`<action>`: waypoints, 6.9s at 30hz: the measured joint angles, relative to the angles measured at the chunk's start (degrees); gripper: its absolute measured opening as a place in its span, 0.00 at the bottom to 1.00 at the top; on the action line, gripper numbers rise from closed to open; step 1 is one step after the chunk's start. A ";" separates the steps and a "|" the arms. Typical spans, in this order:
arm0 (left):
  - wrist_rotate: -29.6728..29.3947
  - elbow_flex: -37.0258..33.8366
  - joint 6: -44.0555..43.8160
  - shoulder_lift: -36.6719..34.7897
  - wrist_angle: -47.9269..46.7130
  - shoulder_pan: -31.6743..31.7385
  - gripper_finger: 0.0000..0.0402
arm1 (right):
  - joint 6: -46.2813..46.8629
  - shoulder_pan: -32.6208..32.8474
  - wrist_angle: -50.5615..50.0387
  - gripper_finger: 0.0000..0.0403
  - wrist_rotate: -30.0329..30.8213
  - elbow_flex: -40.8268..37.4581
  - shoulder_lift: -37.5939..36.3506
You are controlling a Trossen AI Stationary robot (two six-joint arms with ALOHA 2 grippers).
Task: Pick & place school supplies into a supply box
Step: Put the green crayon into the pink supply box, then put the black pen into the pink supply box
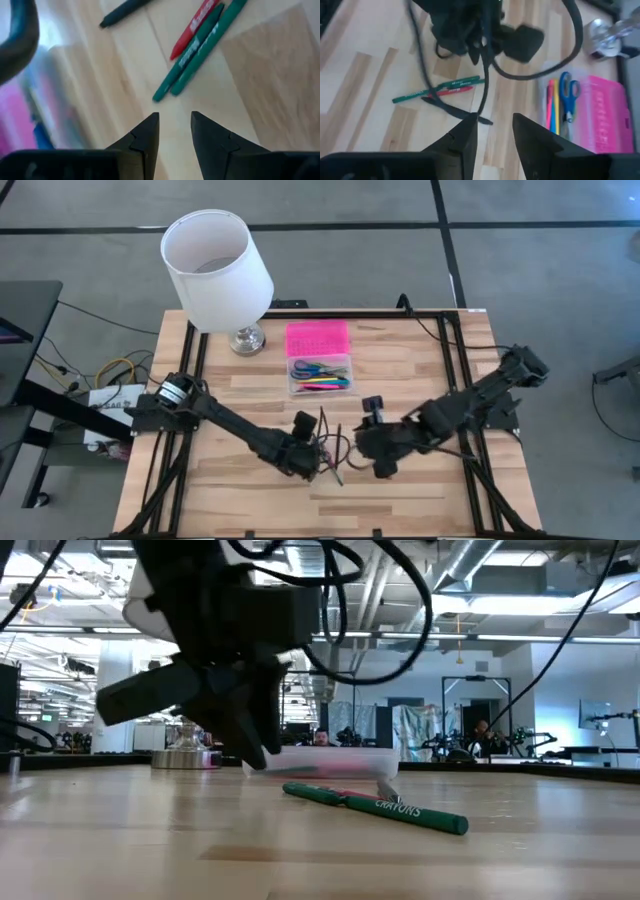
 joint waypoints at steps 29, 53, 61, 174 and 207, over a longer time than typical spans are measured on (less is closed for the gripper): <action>23.96 0.00 15.65 0.00 8.72 8.61 0.27 | 38.07 34.94 -19.36 0.29 39.67 0.00 -3.24; 26.98 0.35 14.52 2.75 8.31 9.44 0.27 | 38.11 33.73 -18.24 0.29 39.83 0.00 -3.22; 26.85 0.35 4.49 2.89 4.84 9.21 0.27 | 41.02 32.49 -17.72 0.29 40.00 -0.34 -3.22; 5.29 4.00 6.03 -5.79 -9.00 24.10 0.07 | 53.86 20.93 -9.65 0.29 44.30 -22.93 -3.19; 21.68 3.96 5.86 -9.00 -9.45 25.49 0.35 | 52.81 20.03 -6.15 0.29 43.80 -25.46 -3.22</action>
